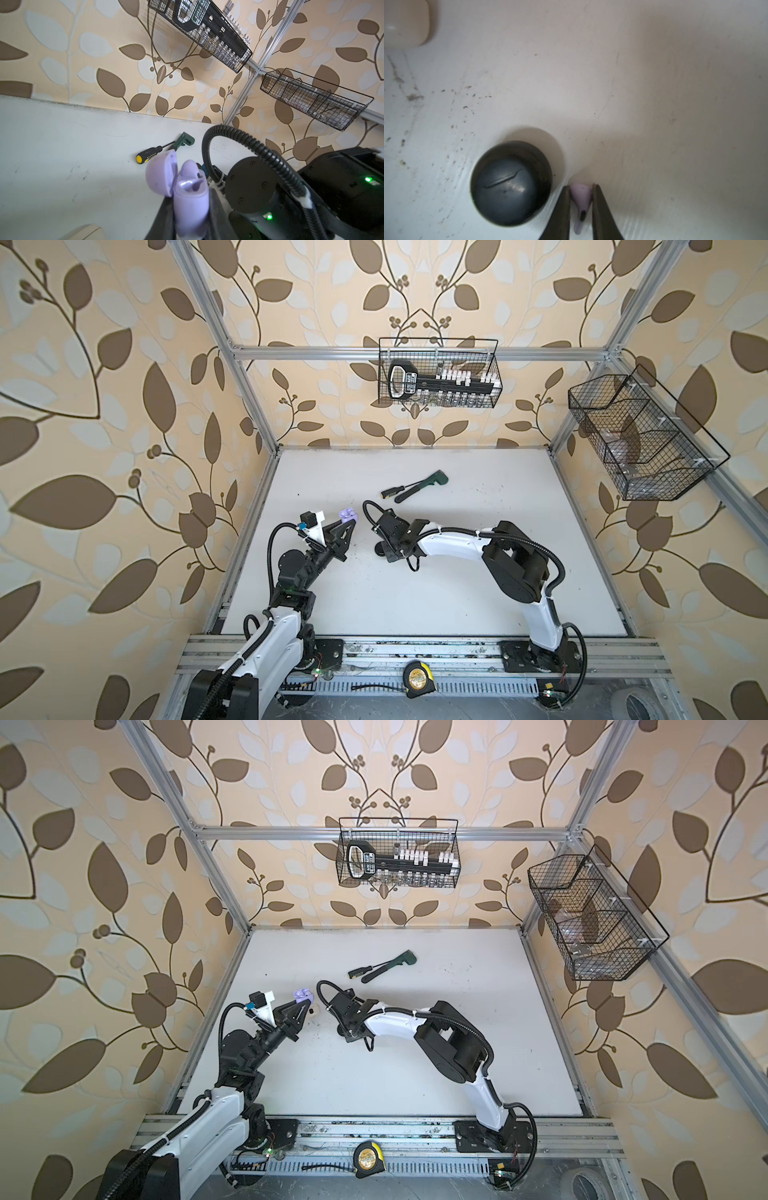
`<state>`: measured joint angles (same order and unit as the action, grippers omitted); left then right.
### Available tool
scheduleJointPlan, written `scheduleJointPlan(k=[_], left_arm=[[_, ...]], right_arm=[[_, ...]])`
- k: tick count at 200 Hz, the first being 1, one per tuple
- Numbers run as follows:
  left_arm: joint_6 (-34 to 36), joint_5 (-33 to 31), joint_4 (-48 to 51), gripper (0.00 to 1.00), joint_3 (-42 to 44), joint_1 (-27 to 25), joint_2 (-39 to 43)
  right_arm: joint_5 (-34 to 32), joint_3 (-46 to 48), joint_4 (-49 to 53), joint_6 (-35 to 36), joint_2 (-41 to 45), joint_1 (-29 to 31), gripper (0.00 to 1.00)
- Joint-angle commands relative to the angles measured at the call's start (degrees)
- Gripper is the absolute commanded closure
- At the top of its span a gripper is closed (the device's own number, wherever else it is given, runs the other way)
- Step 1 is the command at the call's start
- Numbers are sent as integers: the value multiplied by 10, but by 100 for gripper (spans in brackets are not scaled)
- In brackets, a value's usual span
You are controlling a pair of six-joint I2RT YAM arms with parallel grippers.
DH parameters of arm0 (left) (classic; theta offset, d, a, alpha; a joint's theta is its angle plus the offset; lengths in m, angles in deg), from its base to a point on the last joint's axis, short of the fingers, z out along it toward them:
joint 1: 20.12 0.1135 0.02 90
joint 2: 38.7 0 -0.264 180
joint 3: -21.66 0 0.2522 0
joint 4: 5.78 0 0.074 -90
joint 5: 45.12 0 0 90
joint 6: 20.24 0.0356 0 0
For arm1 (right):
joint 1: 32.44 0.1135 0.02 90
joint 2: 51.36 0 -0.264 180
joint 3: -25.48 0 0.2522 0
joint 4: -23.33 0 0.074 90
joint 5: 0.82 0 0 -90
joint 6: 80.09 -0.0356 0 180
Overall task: Insert the wireless bluetooth earbuds into the charging case
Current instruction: 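Lower the right gripper and close it on the second lilac earbud, then lift the lilac earbud and carry it toward the case in the left gripper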
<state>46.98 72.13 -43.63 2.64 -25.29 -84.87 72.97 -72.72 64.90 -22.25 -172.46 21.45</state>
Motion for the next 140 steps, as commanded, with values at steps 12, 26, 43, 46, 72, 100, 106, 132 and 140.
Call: scheduleJointPlan(k=[12, 26, 43, 46, 72, 100, 106, 132, 140], left_arm=[[-2, 34, -56, 100, 1, 3, -7], [1, 48, -66, 100, 1, 3, -15], [0, 81, -90, 100, -3, 2, -35], [-1, 86, -95, 100, -4, 2, -39], [2, 129, -111, 100, -21, -7, -76], [18, 152, -102, 100, -36, -27, -94], [26, 151, -93, 100, -39, -34, -94], [84, 142, -8, 100, -68, -74, -94], [102, 137, 16, 100, -77, -88, -93]], right_arm=[[-17, 5, 9, -11, -12, 2, 85], [-22, 17, 0, -17, 3, 2, 87], [-33, 40, -16, -25, 30, 2, 88], [-37, 44, -19, -26, 35, 1, 88], [-59, 87, -45, -41, 83, -1, 89], [-80, 146, -78, -57, 140, -6, 89], [-84, 161, -85, -60, 152, -7, 90], [-105, 216, -116, -74, 205, -11, 91], [-110, 230, -125, -78, 218, -12, 91]])
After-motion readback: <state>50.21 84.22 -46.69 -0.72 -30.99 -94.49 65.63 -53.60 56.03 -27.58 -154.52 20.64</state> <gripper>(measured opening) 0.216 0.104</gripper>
